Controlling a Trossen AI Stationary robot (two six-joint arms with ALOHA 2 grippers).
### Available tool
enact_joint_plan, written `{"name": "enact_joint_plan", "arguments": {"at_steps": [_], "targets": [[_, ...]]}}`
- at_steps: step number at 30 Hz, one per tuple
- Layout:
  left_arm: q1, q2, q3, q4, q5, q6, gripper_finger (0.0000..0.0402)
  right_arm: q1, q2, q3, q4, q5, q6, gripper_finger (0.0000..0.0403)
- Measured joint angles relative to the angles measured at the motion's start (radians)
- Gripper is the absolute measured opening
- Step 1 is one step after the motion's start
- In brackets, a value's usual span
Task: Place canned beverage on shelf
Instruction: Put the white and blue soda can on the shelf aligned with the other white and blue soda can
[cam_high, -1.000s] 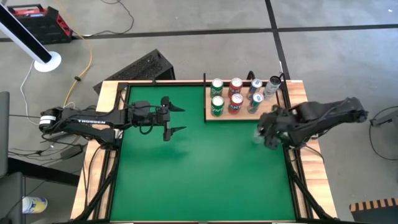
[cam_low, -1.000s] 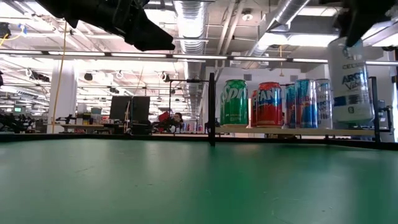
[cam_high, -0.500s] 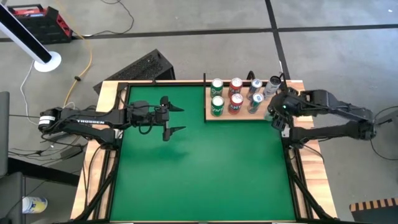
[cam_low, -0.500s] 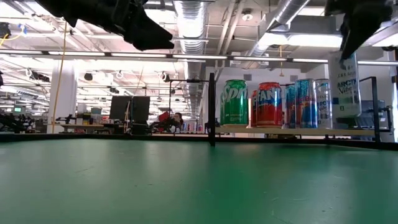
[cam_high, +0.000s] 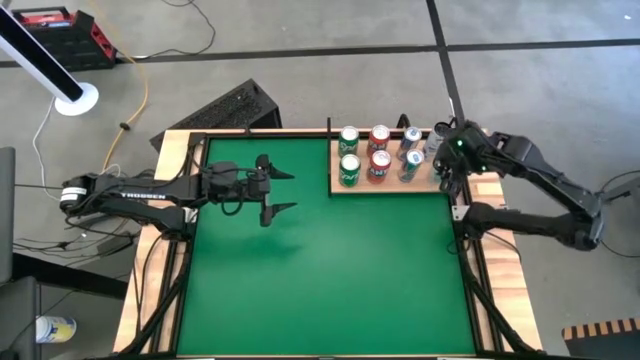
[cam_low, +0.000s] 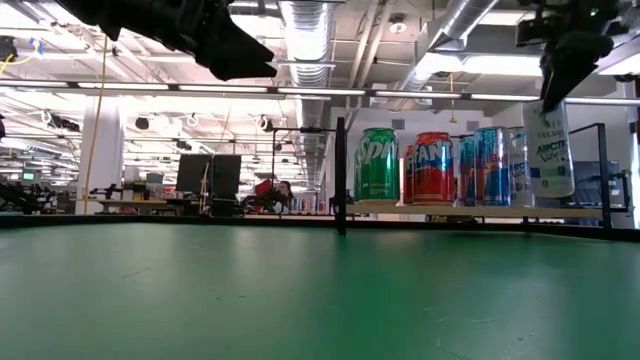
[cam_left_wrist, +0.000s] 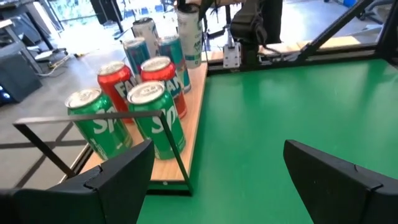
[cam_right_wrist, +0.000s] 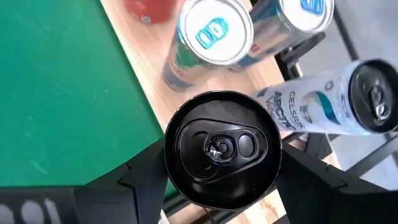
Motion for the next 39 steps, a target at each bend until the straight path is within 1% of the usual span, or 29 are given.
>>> {"name": "enact_joint_plan", "arguments": {"at_steps": [4, 9, 13, 16, 27, 29, 35, 39], "targets": [[0.000, -0.003, 0.000, 0.001, 0.004, -0.002, 0.0342, -0.112, 0.003, 0.000, 0.030, -0.103, -0.072, 0.0271], [0.000, -0.013, 0.000, 0.000, 0.005, -0.010, 0.0342, -0.233, 0.024, 0.000, 0.040, -0.159, -0.138, 0.0271], [0.000, -0.021, 0.000, -0.007, 0.005, -0.016, 0.0342, -0.307, 0.049, 0.000, 0.039, -0.197, -0.177, 0.0271], [0.000, -0.024, 0.000, -0.015, 0.005, -0.019, 0.0342, -0.337, 0.074, 0.000, 0.042, -0.246, -0.183, 0.0271], [0.000, -0.025, 0.000, -0.034, 0.005, -0.014, 0.0342, -0.345, 0.100, 0.000, 0.040, -0.247, -0.184, 0.0271], [0.000, -0.025, 0.000, -0.034, 0.005, -0.011, 0.0342, -0.345, 0.100, 0.000, 0.039, -0.247, -0.184, 0.0285], [0.000, -0.025, 0.000, -0.034, 0.005, -0.011, 0.0342, -0.345, 0.099, 0.002, 0.044, -0.244, -0.184, 0.0360], [0.000, -0.025, 0.000, -0.034, 0.005, -0.012, 0.0342, -0.344, 0.099, 0.002, 0.043, -0.213, -0.184, 0.0378]]}}
